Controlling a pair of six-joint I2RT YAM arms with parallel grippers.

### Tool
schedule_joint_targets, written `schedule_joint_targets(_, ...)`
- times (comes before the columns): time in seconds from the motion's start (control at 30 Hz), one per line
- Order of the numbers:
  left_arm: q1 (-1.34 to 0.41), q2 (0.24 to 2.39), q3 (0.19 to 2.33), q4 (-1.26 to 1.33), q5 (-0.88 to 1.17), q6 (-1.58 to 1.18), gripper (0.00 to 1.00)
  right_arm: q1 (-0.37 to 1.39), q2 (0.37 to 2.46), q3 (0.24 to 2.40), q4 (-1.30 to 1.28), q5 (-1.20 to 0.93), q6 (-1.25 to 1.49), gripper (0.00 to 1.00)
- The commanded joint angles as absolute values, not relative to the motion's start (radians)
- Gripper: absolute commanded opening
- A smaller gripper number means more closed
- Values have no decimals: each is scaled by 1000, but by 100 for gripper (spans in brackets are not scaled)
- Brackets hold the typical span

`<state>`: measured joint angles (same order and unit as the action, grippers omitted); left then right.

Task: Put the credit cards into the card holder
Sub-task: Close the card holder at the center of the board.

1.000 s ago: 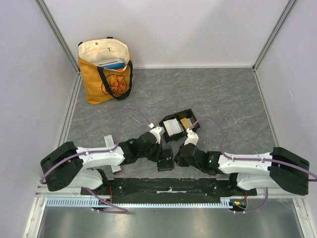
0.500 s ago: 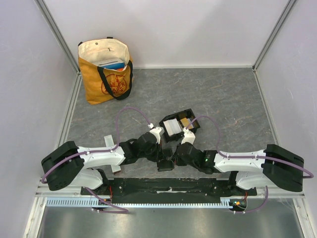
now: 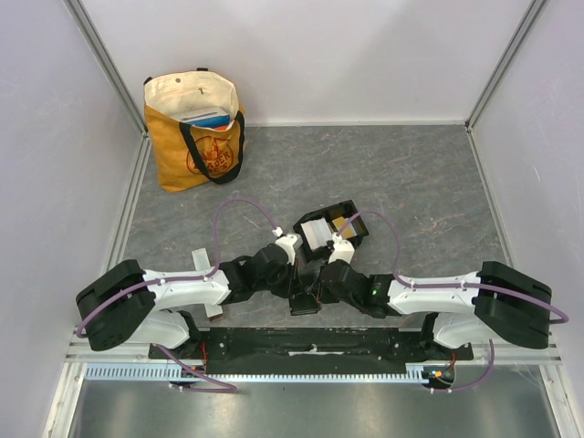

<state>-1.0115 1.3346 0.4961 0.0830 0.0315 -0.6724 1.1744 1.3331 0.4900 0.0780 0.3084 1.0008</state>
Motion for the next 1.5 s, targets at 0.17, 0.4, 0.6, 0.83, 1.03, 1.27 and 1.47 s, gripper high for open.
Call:
schedule_joint_targets(0.17, -1014, 1339, 477, 104, 18, -663, 3, 1177, 1249, 494, 60, 333, 991, 1)
schedule_joint_targets(0.4, -1014, 1341, 480, 103, 18, -663, 3, 1154, 1285, 514, 38, 328, 977, 1)
schedule_joint_targets(0.6, -1015, 1319, 480, 92, 12, -663, 3, 1154, 1229, 483, 26, 356, 992, 1)
schedule_joint_targets(0.83, -1014, 1313, 485, 92, 15, -660, 3, 1150, 1223, 468, 26, 344, 1000, 1)
schedule_joint_targets(1.03, -1014, 1318, 488, 91, 21, -660, 3, 1151, 1241, 477, 23, 333, 1014, 1)
schedule_joint_targets(1.27, -1015, 1316, 489, 91, 31, -655, 3, 1150, 1253, 465, 29, 319, 1029, 1)
schedule_joint_targets(1.47, -1015, 1318, 488, 91, 35, -653, 3, 1150, 1267, 463, 49, 301, 1039, 1)
